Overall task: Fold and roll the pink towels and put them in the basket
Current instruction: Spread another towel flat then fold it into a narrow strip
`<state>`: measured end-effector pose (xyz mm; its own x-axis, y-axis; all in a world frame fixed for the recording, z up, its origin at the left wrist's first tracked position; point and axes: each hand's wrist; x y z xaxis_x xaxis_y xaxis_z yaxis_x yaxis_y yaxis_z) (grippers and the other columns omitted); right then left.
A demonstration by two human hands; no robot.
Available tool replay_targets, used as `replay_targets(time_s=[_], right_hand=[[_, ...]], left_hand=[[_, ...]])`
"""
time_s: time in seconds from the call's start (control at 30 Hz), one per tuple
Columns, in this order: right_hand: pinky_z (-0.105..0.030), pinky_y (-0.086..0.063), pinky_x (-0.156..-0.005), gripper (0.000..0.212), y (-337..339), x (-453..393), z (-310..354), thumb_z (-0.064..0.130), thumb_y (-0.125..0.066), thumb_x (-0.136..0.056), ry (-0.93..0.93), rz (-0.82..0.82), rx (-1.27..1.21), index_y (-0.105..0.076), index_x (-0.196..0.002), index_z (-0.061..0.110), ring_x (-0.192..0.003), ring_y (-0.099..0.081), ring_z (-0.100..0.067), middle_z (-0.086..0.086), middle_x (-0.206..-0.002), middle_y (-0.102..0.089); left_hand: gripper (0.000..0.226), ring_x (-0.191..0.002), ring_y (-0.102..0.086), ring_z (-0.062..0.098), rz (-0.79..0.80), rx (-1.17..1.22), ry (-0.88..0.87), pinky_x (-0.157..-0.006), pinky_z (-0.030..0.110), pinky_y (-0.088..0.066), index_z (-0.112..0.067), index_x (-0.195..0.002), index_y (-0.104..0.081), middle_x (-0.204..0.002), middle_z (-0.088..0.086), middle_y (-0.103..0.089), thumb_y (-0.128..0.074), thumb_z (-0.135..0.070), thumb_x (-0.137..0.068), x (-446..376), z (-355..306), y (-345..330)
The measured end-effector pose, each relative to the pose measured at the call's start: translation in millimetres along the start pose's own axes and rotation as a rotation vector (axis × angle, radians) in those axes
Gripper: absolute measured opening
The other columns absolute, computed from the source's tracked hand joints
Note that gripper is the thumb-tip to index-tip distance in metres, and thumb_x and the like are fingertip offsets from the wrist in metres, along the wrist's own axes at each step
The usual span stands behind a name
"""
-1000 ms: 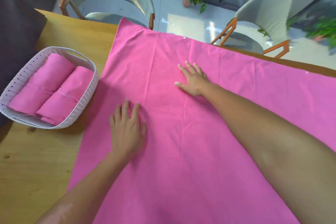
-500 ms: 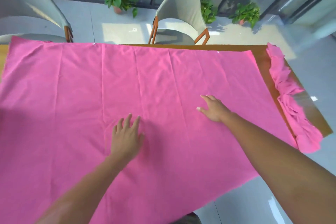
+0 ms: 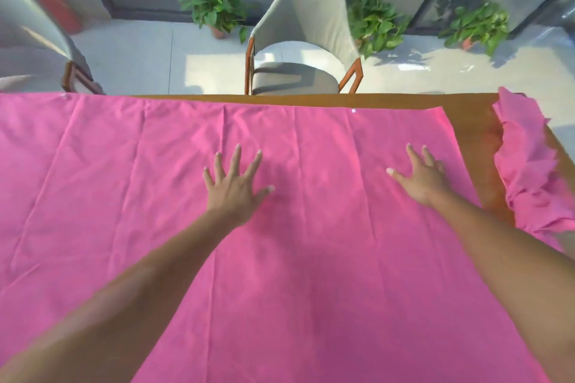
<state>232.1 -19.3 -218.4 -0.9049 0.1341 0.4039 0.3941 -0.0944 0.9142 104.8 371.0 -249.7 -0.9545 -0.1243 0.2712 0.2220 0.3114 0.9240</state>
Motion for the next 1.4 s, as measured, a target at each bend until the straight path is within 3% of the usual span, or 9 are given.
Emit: replay_targets(time_s=[0.17,0.37,0.83,0.9,1.0,1.1,1.2,1.3,1.4], right_hand=[[-0.068,-0.011,-0.117,0.086,-2,-83,-19,0.085,-0.021,-0.085,0.043,-0.024,0.027,0.007,-0.156,0.045,-0.152,0.008,-0.038,0.005,-0.167,0.011],[-0.071,0.002,-0.114,0.081,-14,-121,-28,0.084,0.001,-0.085,0.104,-0.009,0.052,0.017,-0.154,0.044,-0.151,0.018,-0.036,0.005,-0.165,0.021],[-0.068,0.010,-0.114,0.089,9,-179,-25,0.092,0.004,-0.075,0.204,0.005,0.038,0.021,-0.151,0.048,-0.149,0.024,-0.036,0.008,-0.162,0.029],[-0.067,0.011,-0.114,0.090,12,-182,-27,0.093,0.001,-0.075,0.213,0.022,0.037,0.021,-0.151,0.048,-0.148,0.025,-0.036,0.008,-0.162,0.031],[-0.064,0.011,-0.114,0.089,16,-184,-27,0.090,-0.010,-0.081,0.241,0.018,-0.009,0.016,-0.154,0.046,-0.149,0.023,-0.036,0.007,-0.163,0.027],[-0.057,0.002,-0.123,0.081,15,-172,-49,0.076,-0.029,-0.093,0.237,-0.115,-0.210,-0.001,-0.159,0.039,-0.153,0.009,-0.033,0.003,-0.168,0.006],[-0.051,-0.010,-0.124,0.074,7,-142,-103,0.055,-0.044,-0.100,0.171,-0.270,-0.339,-0.014,-0.160,0.024,-0.153,-0.008,-0.032,-0.008,-0.167,-0.012],[-0.047,-0.022,-0.119,0.070,-5,-96,-161,0.037,-0.056,-0.098,0.106,-0.312,-0.292,-0.026,-0.156,0.012,-0.144,-0.029,-0.038,-0.017,-0.157,-0.033],[-0.048,-0.030,-0.111,0.064,-18,-50,-199,0.024,-0.065,-0.092,0.081,-0.360,-0.243,-0.040,-0.147,0.004,-0.126,-0.045,-0.041,-0.020,-0.136,-0.052]], left_hand=[[0.084,-0.151,0.013,0.047,-0.014,-0.118,0.068,-0.115,0.073,0.001,-0.052,-0.154,0.013,-0.168,0.000,0.019,-0.008,-0.090,-0.082,-65,-24,-19],[0.084,-0.150,0.017,0.047,-0.076,-0.113,0.118,-0.111,0.077,0.007,-0.054,-0.152,0.017,-0.167,-0.002,0.021,-0.001,-0.093,-0.080,-89,-33,-37],[0.085,-0.150,0.019,0.047,-0.127,-0.113,0.130,-0.113,0.074,0.009,-0.046,-0.158,0.005,-0.168,0.003,0.020,-0.011,-0.087,-0.086,-124,-70,-28],[0.082,-0.151,0.018,0.045,-0.142,-0.126,0.062,-0.114,0.072,0.009,-0.044,-0.159,0.003,-0.168,0.003,0.017,-0.014,-0.083,-0.089,-133,-97,-25],[0.076,-0.154,0.005,0.039,-0.125,-0.117,-0.065,-0.119,0.068,-0.002,-0.039,-0.160,-0.014,-0.170,0.002,-0.004,-0.020,-0.076,-0.094,-144,-148,-24],[0.063,-0.152,-0.014,0.036,-0.085,-0.084,-0.212,-0.119,0.062,-0.019,-0.031,-0.155,-0.032,-0.166,0.004,-0.021,-0.037,-0.060,-0.099,-153,-204,-27],[0.054,-0.147,-0.026,0.034,-0.023,-0.096,-0.463,-0.115,0.053,-0.030,-0.027,-0.152,-0.038,-0.164,0.002,-0.026,-0.049,-0.039,-0.101,-159,-268,-34],[0.052,-0.142,-0.035,0.032,0.046,-0.117,-0.694,-0.112,0.048,-0.036,-0.025,-0.154,-0.037,-0.164,-0.001,-0.026,-0.047,-0.024,-0.103,-161,-338,-46],[0.051,-0.136,-0.041,0.031,0.101,-0.193,-0.866,-0.108,0.048,-0.041,-0.025,-0.155,-0.036,-0.164,-0.002,-0.027,-0.040,-0.017,-0.105,-154,-405,-64]])
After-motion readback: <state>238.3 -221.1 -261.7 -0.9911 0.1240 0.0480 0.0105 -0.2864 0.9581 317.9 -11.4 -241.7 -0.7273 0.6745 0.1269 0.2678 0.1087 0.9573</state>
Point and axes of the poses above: each hand's wrist, its own x-axis away from the middle knuckle, its own y-axis out of the back of the hand, z = x × y
